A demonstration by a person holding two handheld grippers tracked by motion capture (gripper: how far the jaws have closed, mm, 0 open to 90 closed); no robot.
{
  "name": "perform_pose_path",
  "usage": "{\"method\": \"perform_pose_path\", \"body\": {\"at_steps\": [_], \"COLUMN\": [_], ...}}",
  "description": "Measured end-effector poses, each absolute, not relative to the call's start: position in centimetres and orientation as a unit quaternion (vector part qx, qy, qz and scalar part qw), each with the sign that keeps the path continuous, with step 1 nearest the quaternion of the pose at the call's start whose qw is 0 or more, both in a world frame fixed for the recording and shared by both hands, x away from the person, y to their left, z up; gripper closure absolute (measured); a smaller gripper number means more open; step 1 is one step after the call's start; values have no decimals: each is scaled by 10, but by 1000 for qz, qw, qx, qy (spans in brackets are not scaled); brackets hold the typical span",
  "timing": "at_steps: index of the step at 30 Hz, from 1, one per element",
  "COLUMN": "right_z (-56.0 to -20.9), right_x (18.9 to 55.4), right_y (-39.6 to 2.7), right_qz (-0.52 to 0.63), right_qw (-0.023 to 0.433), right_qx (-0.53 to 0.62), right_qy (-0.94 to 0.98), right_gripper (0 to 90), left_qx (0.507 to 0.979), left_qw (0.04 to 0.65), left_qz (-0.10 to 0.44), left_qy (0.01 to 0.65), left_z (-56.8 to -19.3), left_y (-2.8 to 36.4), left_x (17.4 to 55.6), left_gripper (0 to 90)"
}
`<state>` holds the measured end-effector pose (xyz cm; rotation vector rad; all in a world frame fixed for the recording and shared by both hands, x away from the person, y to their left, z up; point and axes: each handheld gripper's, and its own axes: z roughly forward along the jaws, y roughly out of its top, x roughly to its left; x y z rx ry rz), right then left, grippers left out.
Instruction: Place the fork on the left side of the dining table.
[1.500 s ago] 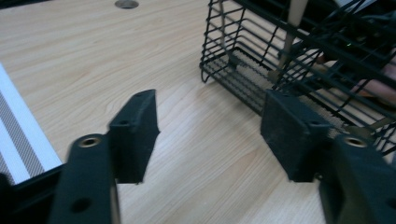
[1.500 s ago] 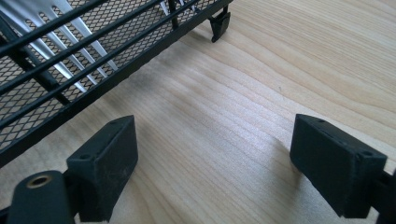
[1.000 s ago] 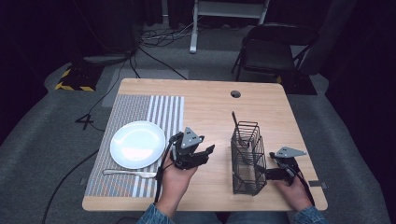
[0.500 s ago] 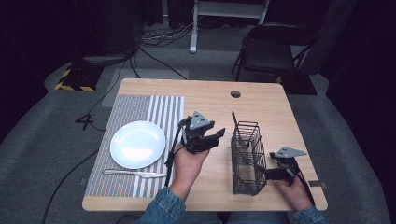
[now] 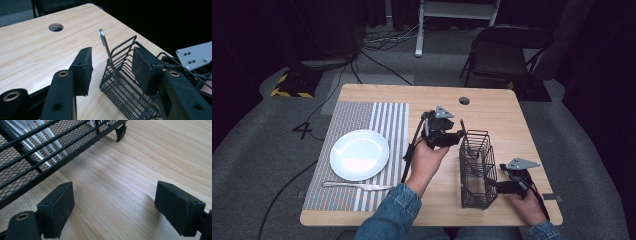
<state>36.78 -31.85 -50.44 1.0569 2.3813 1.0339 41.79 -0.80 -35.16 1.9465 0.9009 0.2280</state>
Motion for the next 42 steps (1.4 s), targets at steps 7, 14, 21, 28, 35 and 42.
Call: {"method": "perform_pose_path", "body": {"at_steps": [7, 14, 21, 28, 35, 42], "right_z": [-504, -504, -504, -504, -504, -504], "right_x": [368, 368, 367, 367, 367, 367], "right_y": [-319, -319, -319, -319, -319, -319], "right_qz": [365, 366, 367, 367, 367, 367], "right_qw": [168, 167, 167, 167, 167, 168], "right_qx": [371, 369, 368, 368, 368, 368], "right_qy": [837, 838, 838, 838, 838, 838], "right_gripper": [169, 175, 179, 181, 182, 182], "left_qx": [803, 809, 809, 799, 815, 812], "left_qw": [456, 446, 436, 453, 442, 448], "left_qz": [89, 58, 40, 8, 47, 63], "left_qy": [373, 379, 391, 396, 372, 369], "left_z": [-347, -345, -343, -341, -320, -298], "left_y": [-24, -30, -27, -24, -33, -23], "left_x": [436, 447, 455, 458, 444, 437], "left_gripper": [558, 651, 770, 850, 858, 859]}}
